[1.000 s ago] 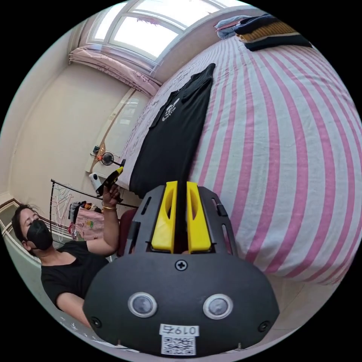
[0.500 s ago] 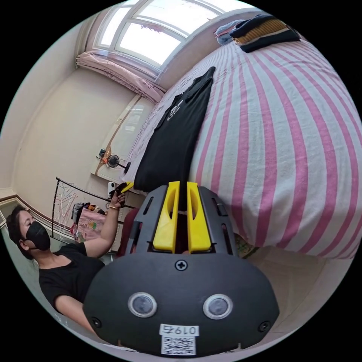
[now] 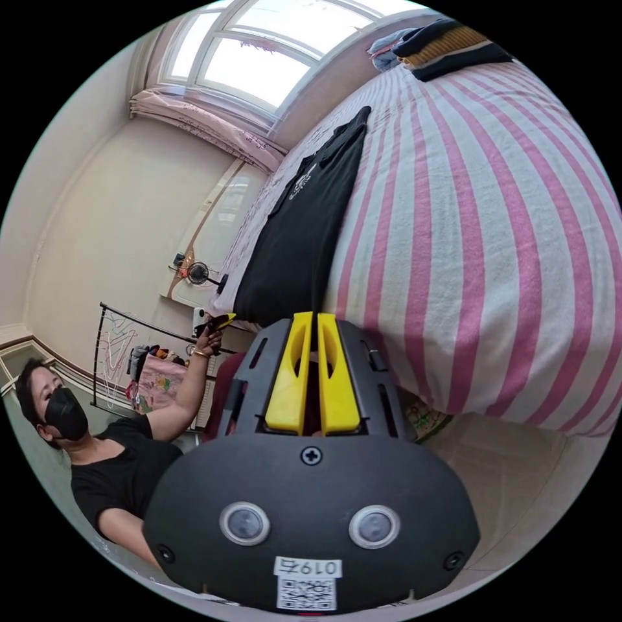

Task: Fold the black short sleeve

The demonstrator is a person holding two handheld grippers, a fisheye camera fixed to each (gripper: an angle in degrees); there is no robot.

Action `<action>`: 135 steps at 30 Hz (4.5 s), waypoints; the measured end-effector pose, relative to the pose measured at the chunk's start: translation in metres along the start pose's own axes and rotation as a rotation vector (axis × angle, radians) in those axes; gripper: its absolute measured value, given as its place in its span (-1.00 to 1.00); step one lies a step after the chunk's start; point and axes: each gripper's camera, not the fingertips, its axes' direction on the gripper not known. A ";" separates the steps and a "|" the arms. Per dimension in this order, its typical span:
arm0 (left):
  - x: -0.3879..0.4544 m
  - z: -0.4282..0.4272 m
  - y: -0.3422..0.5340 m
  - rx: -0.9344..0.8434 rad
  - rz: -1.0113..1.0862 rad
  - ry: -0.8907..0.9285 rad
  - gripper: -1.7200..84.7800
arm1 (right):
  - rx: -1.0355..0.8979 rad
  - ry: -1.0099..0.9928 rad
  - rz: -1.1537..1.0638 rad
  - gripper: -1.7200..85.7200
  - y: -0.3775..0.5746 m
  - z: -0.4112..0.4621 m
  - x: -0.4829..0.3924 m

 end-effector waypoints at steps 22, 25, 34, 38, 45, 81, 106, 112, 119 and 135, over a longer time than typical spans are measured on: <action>-0.004 -0.027 -0.049 -0.084 -0.043 0.065 -0.87 | -0.009 -0.045 0.071 -0.92 -0.013 0.000 0.008; 0.003 -0.052 -0.063 -0.027 -0.019 0.073 -0.83 | -0.024 -0.020 0.055 -0.87 -0.017 -0.001 0.007; 0.039 -0.042 -0.204 -0.007 0.043 -0.202 -0.82 | 0.018 0.265 -0.153 -0.87 -0.077 -0.021 -0.046; 0.029 -0.001 -0.268 -0.092 -0.009 -0.222 -0.83 | 0.041 0.236 -0.207 -0.86 -0.137 -0.019 -0.058; 0.004 0.022 -0.321 -0.100 -0.084 -0.140 -0.84 | -0.012 0.112 -0.122 -0.85 -0.232 0.016 -0.014; -0.034 0.035 -0.466 0.004 -0.073 0.045 -0.76 | -0.155 0.010 -0.161 -0.77 -0.480 0.074 0.058; -0.052 0.060 -0.493 -0.007 -0.071 0.063 -0.92 | -0.037 -0.067 -0.109 -0.96 -0.509 0.067 0.097; -0.058 0.058 -0.486 0.003 -0.112 0.065 -0.93 | -0.014 -0.065 -0.082 -0.97 -0.508 0.068 0.101; -0.059 0.058 -0.473 -0.001 -0.178 0.070 -0.93 | -0.032 -0.011 -0.087 -0.96 -0.503 0.075 0.096; -0.004 -0.005 -0.313 0.031 -0.017 0.120 -0.93 | -0.103 -0.030 -0.097 -0.80 -0.401 0.066 0.040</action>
